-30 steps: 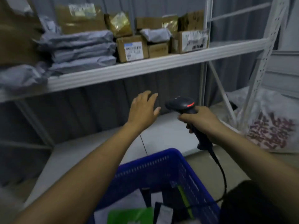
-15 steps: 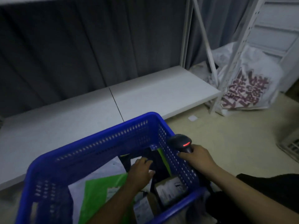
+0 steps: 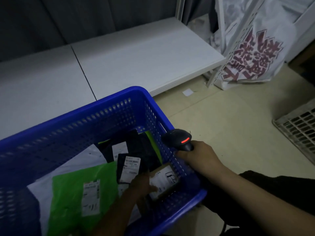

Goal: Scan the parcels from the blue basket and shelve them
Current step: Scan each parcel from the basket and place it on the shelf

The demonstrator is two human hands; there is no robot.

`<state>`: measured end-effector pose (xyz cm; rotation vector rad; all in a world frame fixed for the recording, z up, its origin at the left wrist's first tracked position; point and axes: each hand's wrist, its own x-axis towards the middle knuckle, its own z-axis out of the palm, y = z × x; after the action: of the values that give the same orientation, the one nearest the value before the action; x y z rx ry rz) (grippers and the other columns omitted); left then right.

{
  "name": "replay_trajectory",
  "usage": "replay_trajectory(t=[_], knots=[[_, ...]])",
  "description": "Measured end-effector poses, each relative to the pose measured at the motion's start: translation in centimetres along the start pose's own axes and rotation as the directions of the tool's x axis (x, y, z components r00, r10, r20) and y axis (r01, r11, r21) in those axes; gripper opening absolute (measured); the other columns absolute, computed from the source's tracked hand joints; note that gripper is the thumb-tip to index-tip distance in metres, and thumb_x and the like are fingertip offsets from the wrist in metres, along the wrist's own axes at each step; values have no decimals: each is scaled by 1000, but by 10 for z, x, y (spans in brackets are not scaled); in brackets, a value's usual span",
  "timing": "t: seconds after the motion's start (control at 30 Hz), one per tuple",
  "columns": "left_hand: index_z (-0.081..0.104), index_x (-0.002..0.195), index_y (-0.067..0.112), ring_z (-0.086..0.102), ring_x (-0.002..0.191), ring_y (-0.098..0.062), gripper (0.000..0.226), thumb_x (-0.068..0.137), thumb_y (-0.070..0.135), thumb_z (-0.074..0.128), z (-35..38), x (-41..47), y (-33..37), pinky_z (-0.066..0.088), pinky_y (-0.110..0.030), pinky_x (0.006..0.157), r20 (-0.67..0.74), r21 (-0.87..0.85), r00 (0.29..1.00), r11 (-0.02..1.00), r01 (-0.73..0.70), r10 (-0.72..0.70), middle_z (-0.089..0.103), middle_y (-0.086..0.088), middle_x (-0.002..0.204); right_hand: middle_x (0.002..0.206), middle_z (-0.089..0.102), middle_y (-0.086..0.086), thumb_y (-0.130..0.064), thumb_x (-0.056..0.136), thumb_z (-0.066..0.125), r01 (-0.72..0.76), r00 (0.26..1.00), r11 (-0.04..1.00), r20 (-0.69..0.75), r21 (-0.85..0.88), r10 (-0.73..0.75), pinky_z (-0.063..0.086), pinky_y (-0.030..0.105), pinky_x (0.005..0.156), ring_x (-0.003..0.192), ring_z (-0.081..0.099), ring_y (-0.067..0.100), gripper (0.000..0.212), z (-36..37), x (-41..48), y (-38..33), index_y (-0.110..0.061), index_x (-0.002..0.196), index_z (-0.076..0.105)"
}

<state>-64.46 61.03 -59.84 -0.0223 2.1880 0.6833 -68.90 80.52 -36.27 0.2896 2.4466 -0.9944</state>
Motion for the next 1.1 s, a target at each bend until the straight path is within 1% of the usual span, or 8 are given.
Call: replay_trajectory(t=[0.13,0.3,0.47,0.57,0.67,0.8,0.97,1.1], knots=[[57,98,20,61,93,-14,59,58,58,75,1,0,-22,53,-33,83,-100,-261,994,963,-73,48,63,6,100,78,67,7,-33,80,72,-12,1000,1000,-17,7,12,46,31,67,77,63,24,20,2,0,-2,-18,74,60],[43,111,24,59,97,-12,72,59,57,80,-3,-8,-25,51,-25,77,83,-444,995,896,-12,54,57,3,108,68,63,3,-29,80,72,-5,1000,999,21,40,4,46,30,65,67,60,20,22,12,-2,-7,-21,67,57],[34,125,25,57,98,-13,75,70,44,82,-7,-7,-18,51,-25,76,134,-413,991,910,47,9,54,2,114,75,64,1,-33,81,73,16,995,999,99,40,-20,50,30,72,73,63,20,20,23,-4,-9,-15,88,67],[42,126,29,56,107,-14,87,53,49,85,-14,-21,-16,51,-29,87,-3,-432,1000,902,-5,5,54,3,122,74,63,1,-34,80,72,44,995,998,87,45,-47,48,28,67,72,62,18,19,22,-4,-14,-18,83,64],[51,121,26,59,105,-14,84,46,42,84,-33,-48,-13,51,-28,85,-214,-635,976,766,-100,-50,58,-2,123,75,61,0,-34,81,72,91,994,996,66,27,-92,42,22,59,72,58,16,18,22,-7,-24,-20,79,61],[58,111,25,64,93,-15,45,74,18,82,-67,-97,-7,55,-32,73,-355,-815,921,535,-221,-159,63,-5,115,74,63,-3,-31,80,73,172,983,983,60,58,-176,45,23,61,69,59,11,17,25,-14,-43,-18,83,63],[57,113,27,64,102,-20,24,94,14,59,-107,-161,7,54,-41,87,-491,-837,853,367,-405,-177,63,-1,116,82,63,-3,-31,81,72,255,965,958,22,132,-260,39,17,56,70,54,4,21,29,-21,-68,-15,94,67],[41,126,28,60,96,-16,43,91,18,63,-132,-203,17,52,-33,82,-639,-742,729,443,-502,-245,55,0,111,89,71,1,-30,80,73,236,965,931,47,278,-259,53,35,75,82,65,14,18,39,-24,-84,-17,92,69]])
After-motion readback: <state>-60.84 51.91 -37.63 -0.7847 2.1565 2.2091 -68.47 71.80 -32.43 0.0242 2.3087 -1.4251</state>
